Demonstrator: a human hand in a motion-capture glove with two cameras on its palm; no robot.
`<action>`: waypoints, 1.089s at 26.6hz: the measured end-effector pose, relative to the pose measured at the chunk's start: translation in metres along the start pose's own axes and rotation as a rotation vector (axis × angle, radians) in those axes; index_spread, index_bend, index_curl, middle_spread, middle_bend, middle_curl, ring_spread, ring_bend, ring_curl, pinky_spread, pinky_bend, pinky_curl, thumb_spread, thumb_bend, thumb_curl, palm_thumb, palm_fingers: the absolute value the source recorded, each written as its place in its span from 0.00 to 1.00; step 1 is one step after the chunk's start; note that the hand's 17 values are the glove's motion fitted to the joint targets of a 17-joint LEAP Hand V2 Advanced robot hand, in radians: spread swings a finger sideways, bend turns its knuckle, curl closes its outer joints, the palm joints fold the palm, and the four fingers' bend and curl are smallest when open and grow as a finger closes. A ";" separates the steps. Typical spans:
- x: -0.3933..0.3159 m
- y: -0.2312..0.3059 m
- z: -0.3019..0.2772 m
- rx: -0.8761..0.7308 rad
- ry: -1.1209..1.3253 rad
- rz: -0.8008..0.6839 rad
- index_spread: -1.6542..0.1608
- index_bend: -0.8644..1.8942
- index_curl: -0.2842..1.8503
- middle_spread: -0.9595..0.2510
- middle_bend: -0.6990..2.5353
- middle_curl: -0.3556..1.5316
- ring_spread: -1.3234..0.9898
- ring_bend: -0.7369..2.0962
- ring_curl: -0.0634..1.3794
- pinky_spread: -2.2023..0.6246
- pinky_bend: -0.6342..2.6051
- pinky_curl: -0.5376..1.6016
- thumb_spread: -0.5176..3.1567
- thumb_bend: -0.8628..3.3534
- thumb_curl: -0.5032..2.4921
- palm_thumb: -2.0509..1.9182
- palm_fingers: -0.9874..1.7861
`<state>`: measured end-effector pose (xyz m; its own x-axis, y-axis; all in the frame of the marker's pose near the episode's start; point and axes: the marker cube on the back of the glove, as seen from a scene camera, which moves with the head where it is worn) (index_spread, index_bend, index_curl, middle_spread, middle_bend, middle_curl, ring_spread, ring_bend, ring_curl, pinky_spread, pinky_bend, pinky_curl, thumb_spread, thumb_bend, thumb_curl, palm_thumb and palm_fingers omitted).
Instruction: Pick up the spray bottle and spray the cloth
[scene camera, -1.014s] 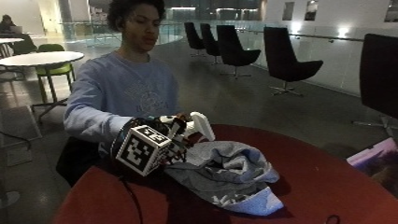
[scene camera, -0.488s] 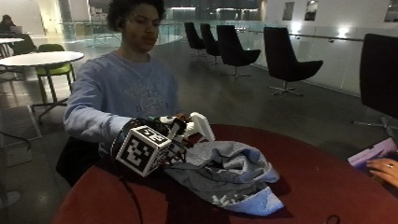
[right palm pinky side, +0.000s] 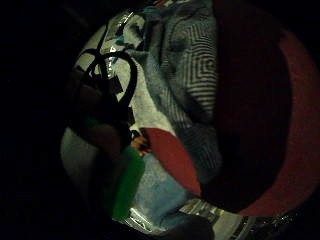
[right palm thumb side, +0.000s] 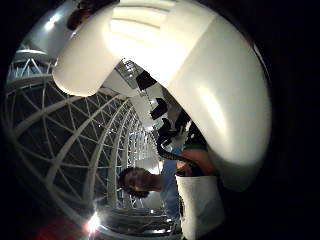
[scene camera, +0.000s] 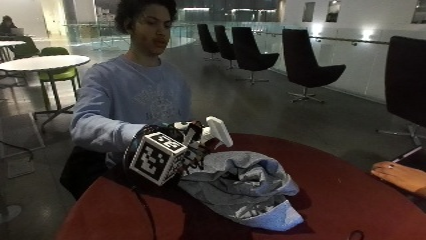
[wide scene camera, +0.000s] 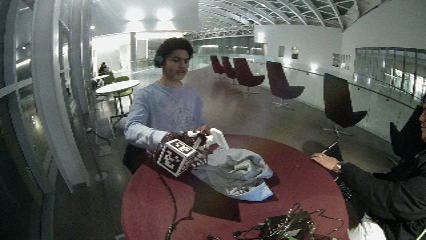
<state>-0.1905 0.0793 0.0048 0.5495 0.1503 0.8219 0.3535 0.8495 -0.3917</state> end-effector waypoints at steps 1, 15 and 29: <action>-0.004 -0.001 0.004 0.011 -0.012 -0.037 0.81 0.34 0.22 0.76 0.32 0.45 0.57 0.51 0.34 0.82 0.33 0.43 0.38 0.20 0.38 0.73 0.75; -0.105 -0.079 0.162 0.104 -0.093 -0.698 0.79 0.34 0.23 0.75 0.33 0.45 0.57 0.49 0.33 0.82 0.31 0.42 0.39 0.20 0.38 0.72 0.73; -0.072 -0.133 0.273 -0.038 0.114 -0.718 0.77 0.35 0.23 0.75 0.36 0.46 0.56 0.46 0.32 0.82 0.25 0.40 0.42 0.19 0.35 0.70 0.70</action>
<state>-0.4835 0.0937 0.1106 0.2467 -0.4932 0.8342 0.6816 0.7002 0.2124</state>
